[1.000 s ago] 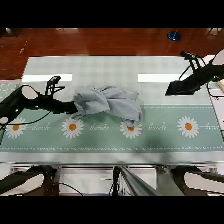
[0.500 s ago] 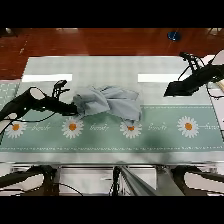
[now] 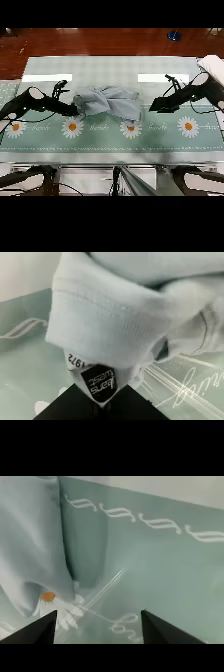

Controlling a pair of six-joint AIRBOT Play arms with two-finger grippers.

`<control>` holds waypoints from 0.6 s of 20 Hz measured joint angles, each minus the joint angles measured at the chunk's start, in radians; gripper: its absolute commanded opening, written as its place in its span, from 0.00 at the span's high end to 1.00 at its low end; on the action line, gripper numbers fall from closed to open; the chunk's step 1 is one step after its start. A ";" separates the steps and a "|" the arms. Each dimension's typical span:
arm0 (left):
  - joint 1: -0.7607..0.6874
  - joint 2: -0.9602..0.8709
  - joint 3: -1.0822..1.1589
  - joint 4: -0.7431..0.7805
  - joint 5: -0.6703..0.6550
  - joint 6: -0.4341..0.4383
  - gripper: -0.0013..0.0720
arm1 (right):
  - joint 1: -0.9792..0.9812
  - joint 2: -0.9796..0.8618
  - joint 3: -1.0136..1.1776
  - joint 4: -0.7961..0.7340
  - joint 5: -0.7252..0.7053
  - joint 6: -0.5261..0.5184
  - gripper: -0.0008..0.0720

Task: Fold the shirts.

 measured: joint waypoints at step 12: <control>0.065 0.109 0.006 -0.003 -0.016 0.023 0.94 | 0.249 -0.060 -0.058 0.061 -0.285 0.085 0.96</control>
